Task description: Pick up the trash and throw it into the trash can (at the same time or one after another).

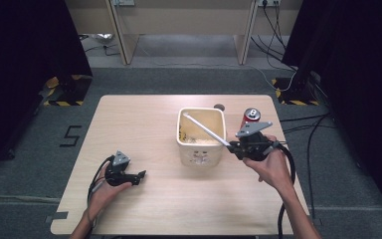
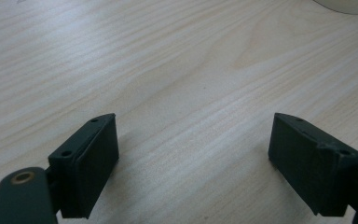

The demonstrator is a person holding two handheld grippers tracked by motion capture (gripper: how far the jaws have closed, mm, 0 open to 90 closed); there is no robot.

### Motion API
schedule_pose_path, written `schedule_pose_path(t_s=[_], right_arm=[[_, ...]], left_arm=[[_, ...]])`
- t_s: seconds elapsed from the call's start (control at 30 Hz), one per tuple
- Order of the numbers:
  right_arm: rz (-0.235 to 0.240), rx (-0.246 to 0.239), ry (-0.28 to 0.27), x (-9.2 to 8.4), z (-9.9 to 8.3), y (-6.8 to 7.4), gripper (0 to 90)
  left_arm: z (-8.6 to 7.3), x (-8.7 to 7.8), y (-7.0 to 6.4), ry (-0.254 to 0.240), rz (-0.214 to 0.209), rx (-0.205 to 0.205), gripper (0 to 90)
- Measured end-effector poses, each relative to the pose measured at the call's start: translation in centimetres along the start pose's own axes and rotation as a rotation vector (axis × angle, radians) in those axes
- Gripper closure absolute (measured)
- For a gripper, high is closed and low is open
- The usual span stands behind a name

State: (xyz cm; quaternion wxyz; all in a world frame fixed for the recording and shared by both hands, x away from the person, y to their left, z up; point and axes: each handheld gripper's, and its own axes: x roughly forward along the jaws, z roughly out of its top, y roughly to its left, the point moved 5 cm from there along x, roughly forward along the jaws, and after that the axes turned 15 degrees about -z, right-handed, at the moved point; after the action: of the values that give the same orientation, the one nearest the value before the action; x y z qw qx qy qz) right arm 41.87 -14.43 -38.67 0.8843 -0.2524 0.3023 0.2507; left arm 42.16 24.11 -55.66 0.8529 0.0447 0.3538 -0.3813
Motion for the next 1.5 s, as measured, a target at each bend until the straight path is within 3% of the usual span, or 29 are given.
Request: schedule_pose_path(t_s=[0.37, 0.57, 0.83, 0.97, 1.03, 1.07, 1.23, 1.5], right_arm=[[-0.001, -0.016, 0.030, 0.9, 1.3, -0.1, 76.7], [-0.010, 0.042, -0.047, 0.0, 2.5, -0.7, 59.2], [-0.046, 0.115, -0.137, -2.1, 2.9, -2.5, 51.3], [-0.071, 0.151, -0.155, -2.9, 2.6, -3.9, 48.4], [-0.103, 0.163, -0.151, -3.2, 2.2, -4.7, 46.8], [-0.144, 0.178, -0.143, -3.2, 1.7, -5.6, 45.1], [-0.203, 0.217, -0.124, -2.3, 0.1, -6.9, 38.8], [-0.231, 0.274, -0.115, -0.7, -2.3, -7.7, 33.4]], left_arm=[[0.0, 0.0, 0.0, 0.001, 0.000, 0.000, 15.3], [0.0, 0.0, 0.0, 0.000, 0.000, 0.000, 15.3], [0.0, 0.0, 0.0, 0.002, 0.000, 0.000, 15.3], [0.0, 0.0, 0.0, 0.000, 0.000, 0.000, 15.3], [0.0, 0.0, 0.0, 0.000, 0.000, 0.000, 15.3], [0.0, 0.0, 0.0, 0.000, 0.000, 0.000, 15.3], [0.0, 0.0, 0.0, -0.002, 0.001, 0.001, 15.3], [0.0, 0.0, 0.0, -0.001, 0.000, 0.001, 15.3]])
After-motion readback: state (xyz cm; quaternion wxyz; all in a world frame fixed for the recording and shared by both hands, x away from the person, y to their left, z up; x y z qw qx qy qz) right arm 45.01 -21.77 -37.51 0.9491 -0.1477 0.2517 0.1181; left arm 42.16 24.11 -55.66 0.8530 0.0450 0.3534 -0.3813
